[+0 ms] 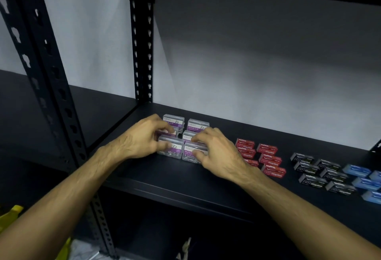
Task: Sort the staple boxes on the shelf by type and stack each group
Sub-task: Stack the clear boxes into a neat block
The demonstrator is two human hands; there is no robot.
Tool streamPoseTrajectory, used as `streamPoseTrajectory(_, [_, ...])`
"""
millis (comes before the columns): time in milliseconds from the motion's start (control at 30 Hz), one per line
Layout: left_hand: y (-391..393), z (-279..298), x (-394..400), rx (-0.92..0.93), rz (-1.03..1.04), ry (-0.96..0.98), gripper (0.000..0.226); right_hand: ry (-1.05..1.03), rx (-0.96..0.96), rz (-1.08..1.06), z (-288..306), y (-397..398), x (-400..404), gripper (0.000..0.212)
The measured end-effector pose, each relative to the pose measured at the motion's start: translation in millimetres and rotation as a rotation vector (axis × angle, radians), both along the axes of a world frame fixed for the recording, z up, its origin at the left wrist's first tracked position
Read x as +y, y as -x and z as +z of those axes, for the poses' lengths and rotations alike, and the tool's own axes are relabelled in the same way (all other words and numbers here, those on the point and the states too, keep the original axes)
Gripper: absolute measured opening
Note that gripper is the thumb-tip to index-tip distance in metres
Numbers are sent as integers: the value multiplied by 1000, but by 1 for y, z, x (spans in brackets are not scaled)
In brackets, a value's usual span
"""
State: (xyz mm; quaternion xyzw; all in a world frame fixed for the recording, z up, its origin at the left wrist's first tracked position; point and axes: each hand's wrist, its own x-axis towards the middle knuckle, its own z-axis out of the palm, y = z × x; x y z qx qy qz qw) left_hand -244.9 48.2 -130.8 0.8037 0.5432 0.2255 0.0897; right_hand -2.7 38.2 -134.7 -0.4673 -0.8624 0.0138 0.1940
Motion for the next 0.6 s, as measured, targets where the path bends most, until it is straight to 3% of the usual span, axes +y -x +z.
streamPoseTrajectory(133, [4, 12, 9, -52, 110, -101, 28, -22, 122, -38, 9, 0, 11, 28])
streamPoseTrajectory(300, [6, 14, 30, -62, 196, 68, 26, 112, 248, -91, 26, 10, 27, 27])
streamPoseTrajectory(600, [-4, 4, 47, -272, 131, 237, 15, 385, 169, -100, 31, 20, 42, 28])
